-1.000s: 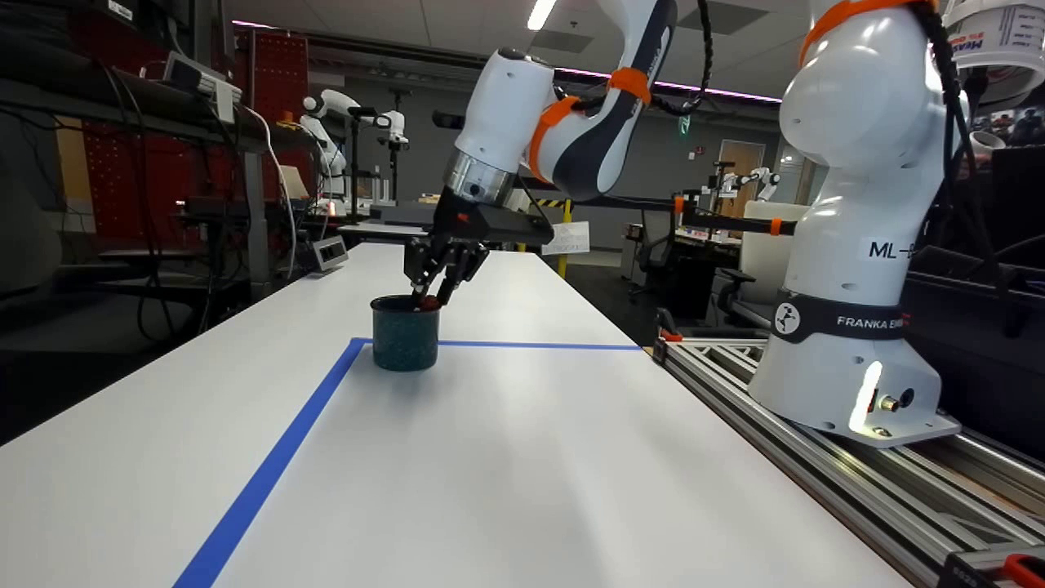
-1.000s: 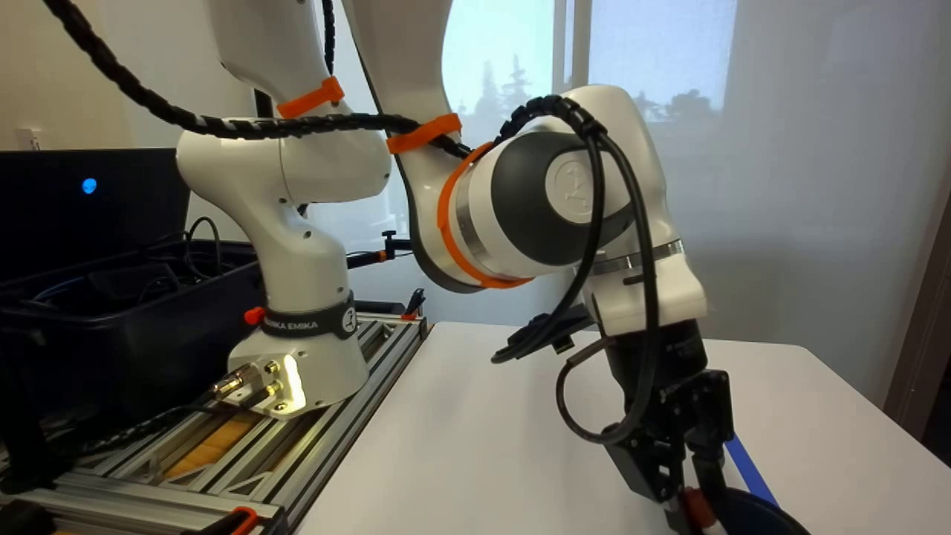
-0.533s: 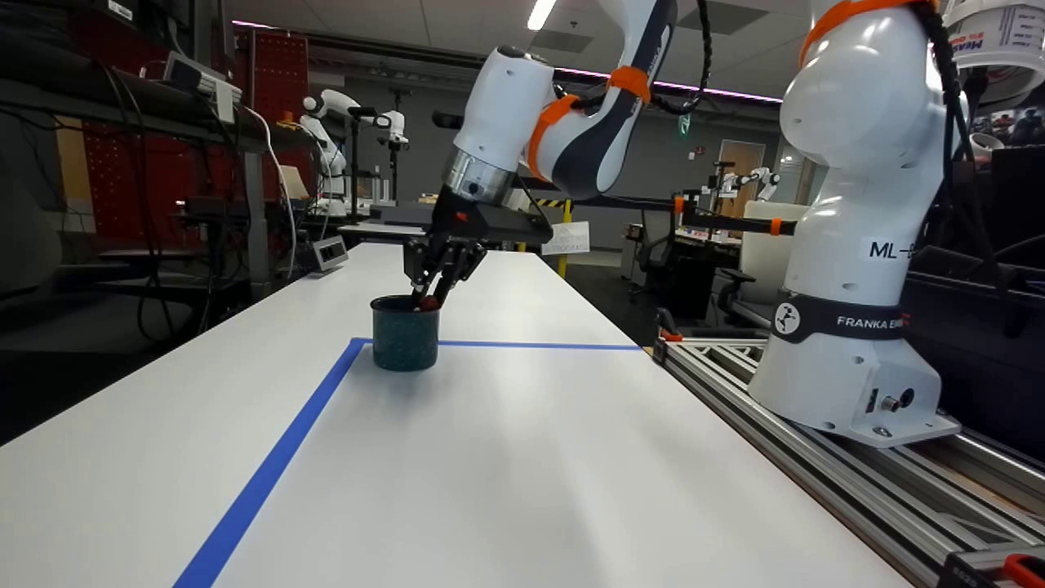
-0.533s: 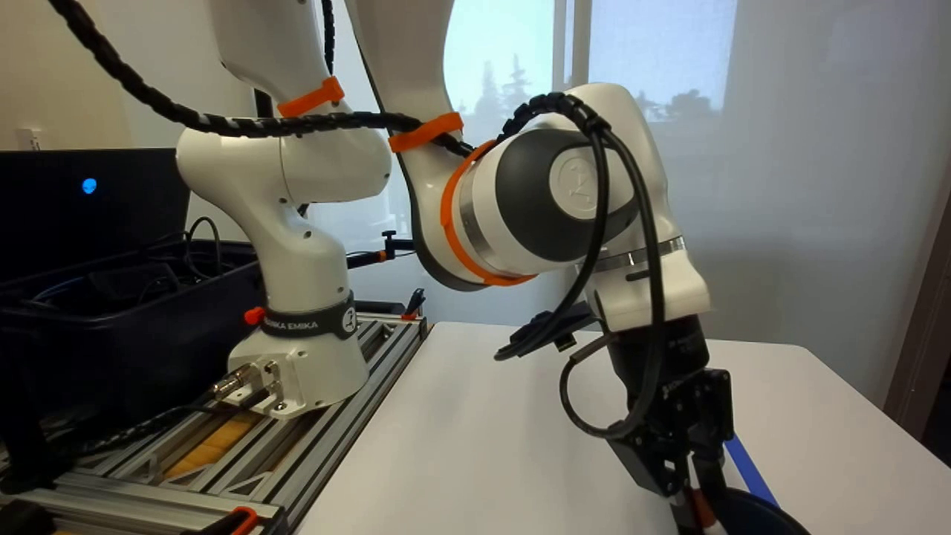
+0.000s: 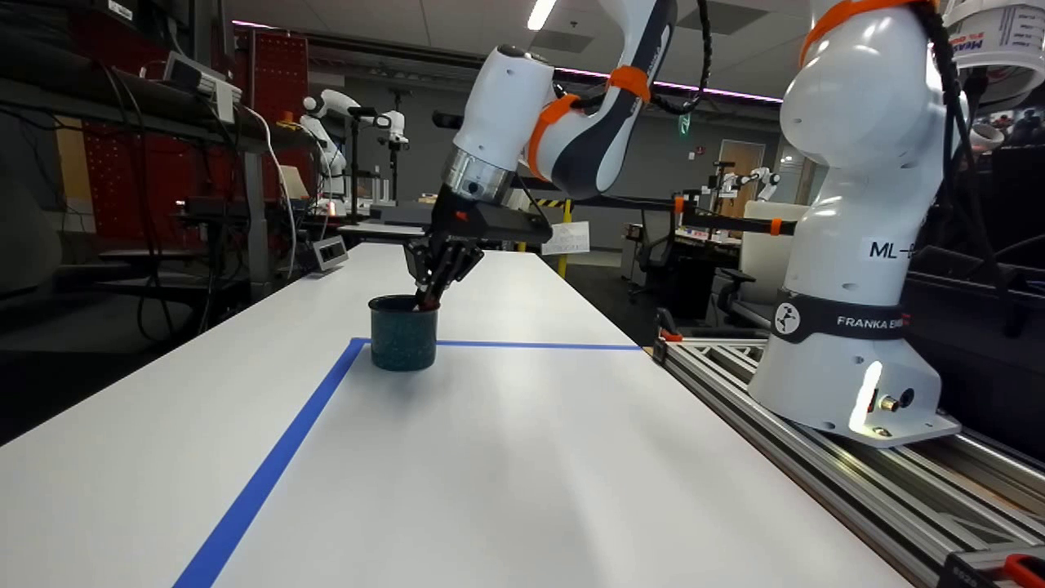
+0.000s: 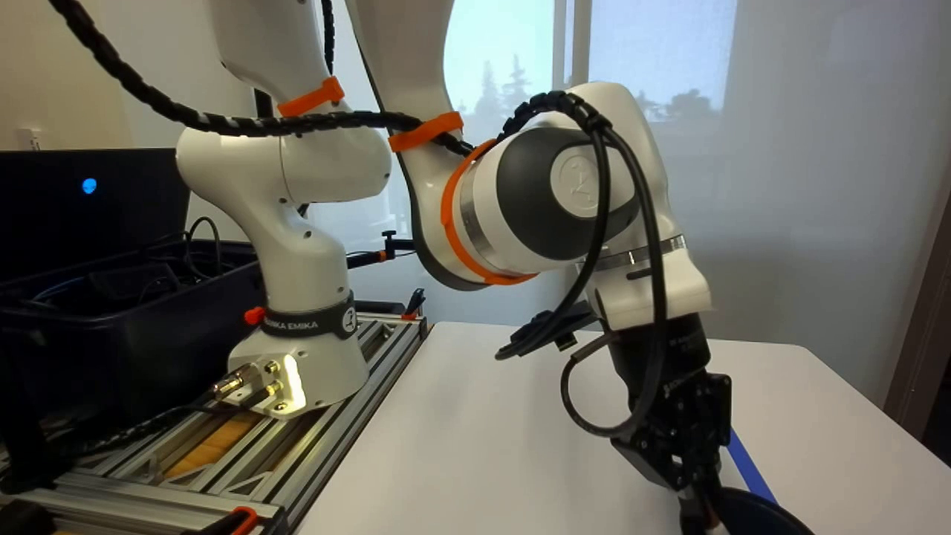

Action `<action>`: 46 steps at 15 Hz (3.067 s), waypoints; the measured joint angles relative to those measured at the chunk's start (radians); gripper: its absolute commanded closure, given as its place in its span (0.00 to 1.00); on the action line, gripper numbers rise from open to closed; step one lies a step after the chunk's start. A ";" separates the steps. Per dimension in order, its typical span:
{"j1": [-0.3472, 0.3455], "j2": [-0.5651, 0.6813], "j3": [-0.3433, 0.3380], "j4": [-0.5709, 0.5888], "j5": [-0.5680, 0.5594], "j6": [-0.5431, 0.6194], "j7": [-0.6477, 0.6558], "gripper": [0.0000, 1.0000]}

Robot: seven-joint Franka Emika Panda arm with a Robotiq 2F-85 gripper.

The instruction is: Remove the marker from the cup and put it on the table

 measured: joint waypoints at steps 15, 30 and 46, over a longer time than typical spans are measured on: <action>-0.004 -0.284 0.011 -0.144 0.000 0.270 -0.001 0.95; 0.299 -0.290 -0.295 -0.265 0.207 0.381 -0.302 0.95; 0.307 0.001 -0.396 -0.179 0.207 0.362 -0.453 0.95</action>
